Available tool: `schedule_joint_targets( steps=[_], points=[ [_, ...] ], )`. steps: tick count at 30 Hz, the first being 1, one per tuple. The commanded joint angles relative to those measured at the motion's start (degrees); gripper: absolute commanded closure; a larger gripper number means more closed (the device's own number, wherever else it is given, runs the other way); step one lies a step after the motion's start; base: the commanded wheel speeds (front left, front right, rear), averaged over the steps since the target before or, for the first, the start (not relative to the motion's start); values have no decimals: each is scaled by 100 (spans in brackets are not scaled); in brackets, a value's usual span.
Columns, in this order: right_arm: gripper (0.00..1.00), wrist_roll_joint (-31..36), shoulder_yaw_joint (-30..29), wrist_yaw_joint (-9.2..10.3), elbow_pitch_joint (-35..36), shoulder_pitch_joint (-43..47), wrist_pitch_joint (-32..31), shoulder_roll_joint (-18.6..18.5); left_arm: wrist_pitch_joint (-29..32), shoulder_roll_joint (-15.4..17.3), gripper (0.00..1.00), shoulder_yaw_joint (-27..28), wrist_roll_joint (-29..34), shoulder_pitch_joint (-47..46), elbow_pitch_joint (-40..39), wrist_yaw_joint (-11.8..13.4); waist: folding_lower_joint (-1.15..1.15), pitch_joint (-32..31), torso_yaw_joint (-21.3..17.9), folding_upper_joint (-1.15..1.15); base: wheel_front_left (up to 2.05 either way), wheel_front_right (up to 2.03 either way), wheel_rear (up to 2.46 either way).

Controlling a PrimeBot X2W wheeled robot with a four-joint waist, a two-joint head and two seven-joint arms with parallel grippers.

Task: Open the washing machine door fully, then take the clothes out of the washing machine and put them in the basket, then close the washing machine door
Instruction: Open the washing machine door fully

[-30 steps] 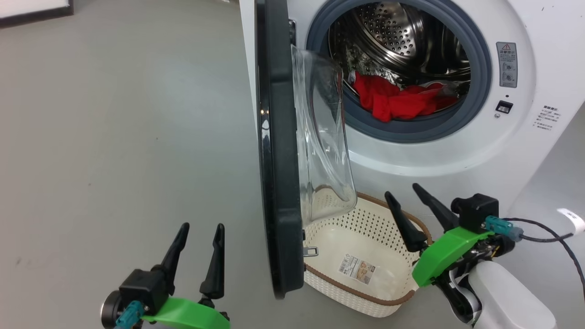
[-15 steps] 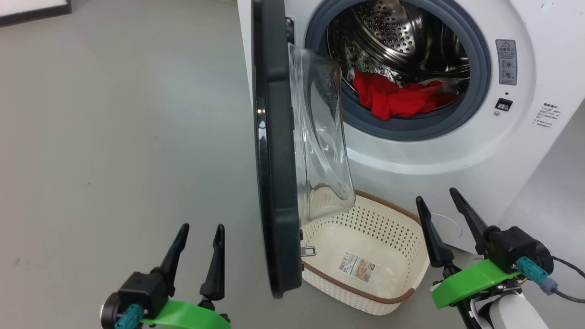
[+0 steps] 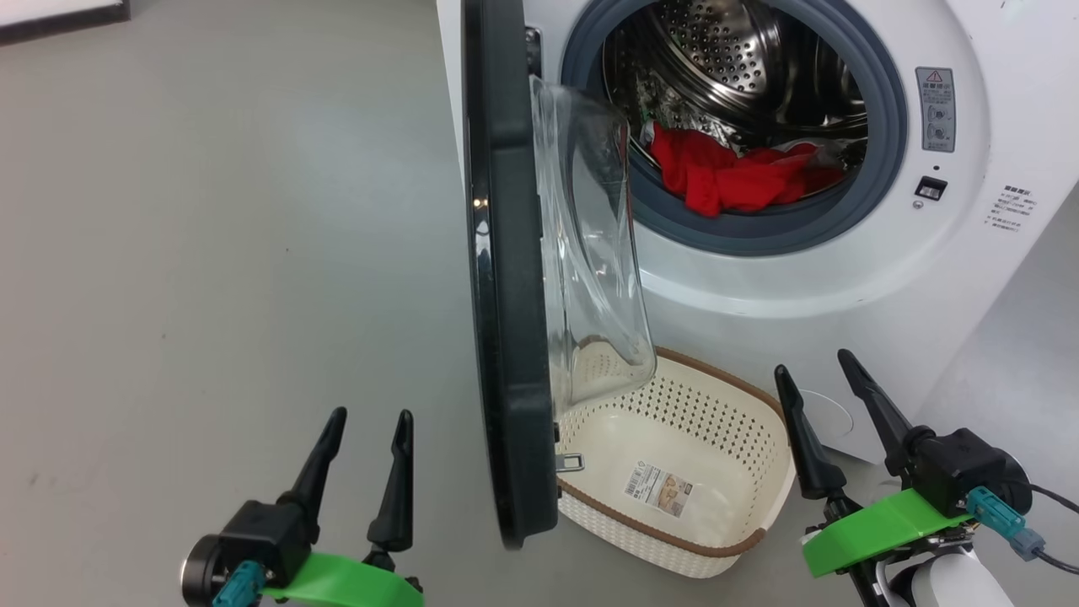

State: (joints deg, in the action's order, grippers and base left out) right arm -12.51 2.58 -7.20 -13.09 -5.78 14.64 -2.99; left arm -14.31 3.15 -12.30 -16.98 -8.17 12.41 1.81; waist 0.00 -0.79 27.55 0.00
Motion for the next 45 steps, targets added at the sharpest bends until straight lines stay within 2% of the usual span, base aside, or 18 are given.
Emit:
schedule_joint_targets(
  steps=[1,13,14,15,16,17,33,40,45],
  points=[
    [0,35,107,-29,175,-73,35,11,-68,65,0,225,79,-107,-154,-17,0,7,-8,0,0,0,0],
    [0,14,114,-29,146,-88,36,11,-68,110,0,179,371,-140,-83,20,0,42,-38,0,0,0,0],
    [0,12,113,-29,144,-84,36,11,-68,113,6,171,386,-146,-81,13,0,43,-37,0,0,0,0],
    [0,6,113,-29,140,-78,36,11,-68,117,51,163,403,-156,-86,7,0,44,-39,0,0,0,0],
    [0,5,113,-29,136,-73,36,11,-68,118,90,158,417,-170,-103,6,0,46,-40,0,0,0,0],
    [0,6,114,-29,132,-70,36,11,-68,117,100,157,430,-186,-137,11,0,47,-40,0,0,0,0],
    [0,-30,166,-29,53,-62,36,11,31,302,100,-32,872,-930,-1370,51,0,24,-86,0,0,0,0],
    [0,-10,178,-29,36,-64,36,11,282,228,100,-476,985,-1206,-2102,-68,0,27,-162,0,0,0,0],
    [0,-12,190,-29,16,-48,36,11,543,138,100,-902,901,-1188,-2329,-177,0,35,-192,0,0,0,0]
  ],
)
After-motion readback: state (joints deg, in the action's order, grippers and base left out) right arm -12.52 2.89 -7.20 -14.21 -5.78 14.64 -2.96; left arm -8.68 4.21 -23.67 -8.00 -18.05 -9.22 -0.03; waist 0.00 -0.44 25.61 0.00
